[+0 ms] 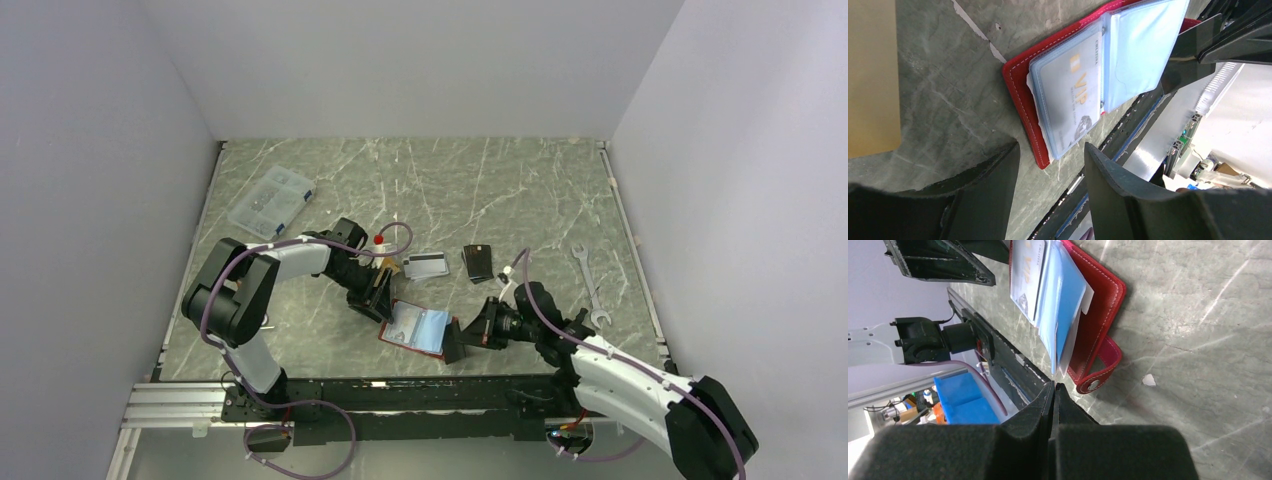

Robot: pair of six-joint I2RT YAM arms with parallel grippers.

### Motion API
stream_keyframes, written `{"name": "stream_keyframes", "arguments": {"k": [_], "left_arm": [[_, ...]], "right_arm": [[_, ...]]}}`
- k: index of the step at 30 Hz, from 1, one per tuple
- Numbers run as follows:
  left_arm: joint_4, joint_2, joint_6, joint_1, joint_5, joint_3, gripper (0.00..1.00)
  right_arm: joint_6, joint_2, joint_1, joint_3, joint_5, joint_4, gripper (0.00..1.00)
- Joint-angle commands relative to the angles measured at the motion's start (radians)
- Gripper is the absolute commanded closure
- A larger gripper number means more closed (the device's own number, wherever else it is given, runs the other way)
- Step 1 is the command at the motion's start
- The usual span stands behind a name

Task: Put the credit cards into the card holder
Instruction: Turn over the card slot in the card holder.

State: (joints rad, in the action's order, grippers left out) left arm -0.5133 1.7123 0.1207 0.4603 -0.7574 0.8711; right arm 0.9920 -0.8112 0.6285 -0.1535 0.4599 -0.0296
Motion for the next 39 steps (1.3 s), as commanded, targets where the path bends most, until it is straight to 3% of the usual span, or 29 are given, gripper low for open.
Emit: {"name": "stream_keyframes", "arguments": {"k": [1, 6, 11, 14, 28, 39], "left_arm": [[0.024, -0.018, -0.019, 0.004, 0.041, 0.012, 0.44], [0.021, -0.025, -0.021, 0.003, 0.041, 0.012, 0.44], [0.024, -0.03, -0.018, 0.0, 0.038, 0.01, 0.44], [0.024, -0.028, -0.018, -0.001, 0.035, 0.01, 0.44], [0.028, -0.033, -0.017, -0.023, 0.019, 0.006, 0.44], [0.054, -0.026, 0.009, -0.094, -0.119, -0.018, 0.42]], "right_arm": [[0.006, -0.014, 0.007, -0.05, 0.028, -0.092, 1.0], [-0.029, 0.001, 0.007, -0.078, 0.006, 0.015, 1.0], [-0.04, 0.13, 0.006, -0.072, -0.039, 0.151, 1.0], [-0.019, 0.115, 0.007, -0.057, -0.036, 0.092, 1.0], [-0.018, -0.232, 0.04, -0.132, 0.033, -0.239, 1.0], [-0.021, -0.357, 0.093, -0.184, 0.022, -0.307, 1.0]]}}
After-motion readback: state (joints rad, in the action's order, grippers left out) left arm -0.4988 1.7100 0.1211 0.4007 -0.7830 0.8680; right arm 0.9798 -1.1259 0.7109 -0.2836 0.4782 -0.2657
